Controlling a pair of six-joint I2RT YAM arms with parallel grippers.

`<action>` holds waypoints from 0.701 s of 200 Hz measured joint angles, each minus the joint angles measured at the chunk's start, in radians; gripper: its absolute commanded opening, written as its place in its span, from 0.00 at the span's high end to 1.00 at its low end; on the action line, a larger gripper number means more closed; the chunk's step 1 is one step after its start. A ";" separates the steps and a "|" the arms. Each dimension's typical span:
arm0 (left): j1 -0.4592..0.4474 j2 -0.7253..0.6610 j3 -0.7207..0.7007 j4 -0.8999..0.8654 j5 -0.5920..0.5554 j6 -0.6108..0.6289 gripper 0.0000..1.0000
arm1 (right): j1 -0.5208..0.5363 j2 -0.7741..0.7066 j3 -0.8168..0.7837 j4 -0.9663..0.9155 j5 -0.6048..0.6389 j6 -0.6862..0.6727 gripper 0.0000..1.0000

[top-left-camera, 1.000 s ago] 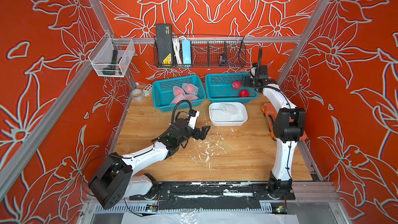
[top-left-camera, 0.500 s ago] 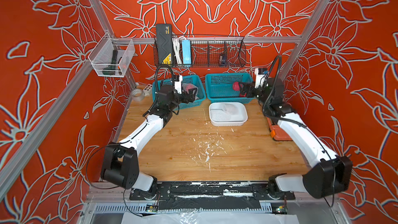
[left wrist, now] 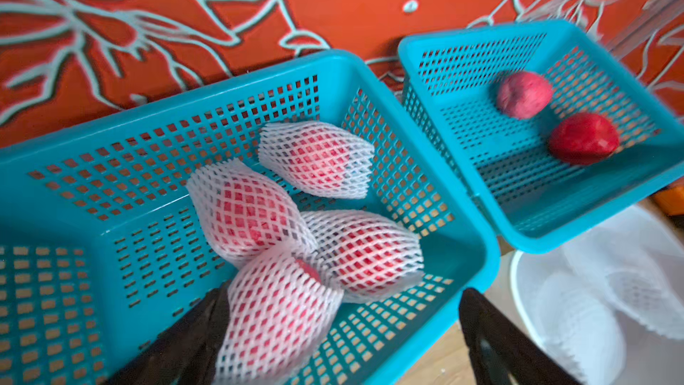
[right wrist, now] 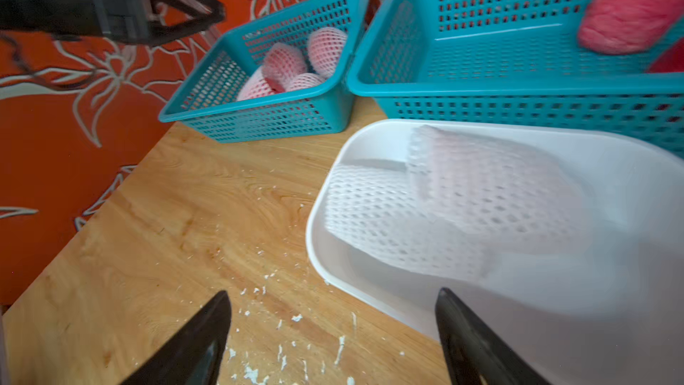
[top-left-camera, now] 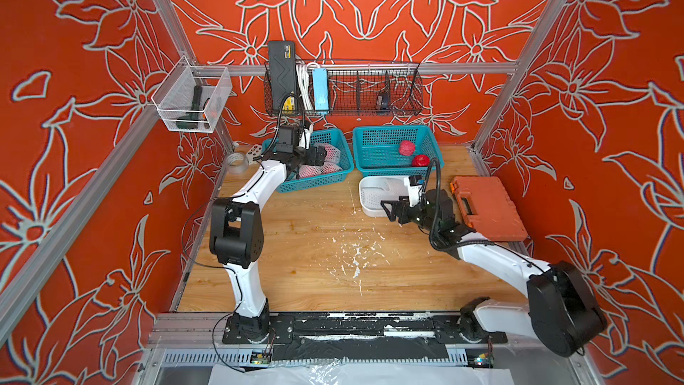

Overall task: Remove foam nets from apples
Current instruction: Pick up the apple from the basket.

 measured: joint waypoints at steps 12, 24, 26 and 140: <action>0.005 0.059 0.080 -0.074 0.005 0.063 0.02 | 0.028 0.014 -0.045 0.070 -0.001 -0.021 0.14; 0.011 0.118 0.174 -0.150 0.005 0.114 0.02 | 0.050 0.041 -0.065 0.115 -0.003 -0.039 0.15; 0.012 0.125 0.186 -0.159 0.006 0.120 0.02 | 0.053 0.045 -0.066 0.121 -0.003 -0.042 0.15; 0.104 0.318 0.412 -0.408 0.106 0.373 0.02 | 0.163 0.087 -0.081 0.260 0.013 -0.135 0.13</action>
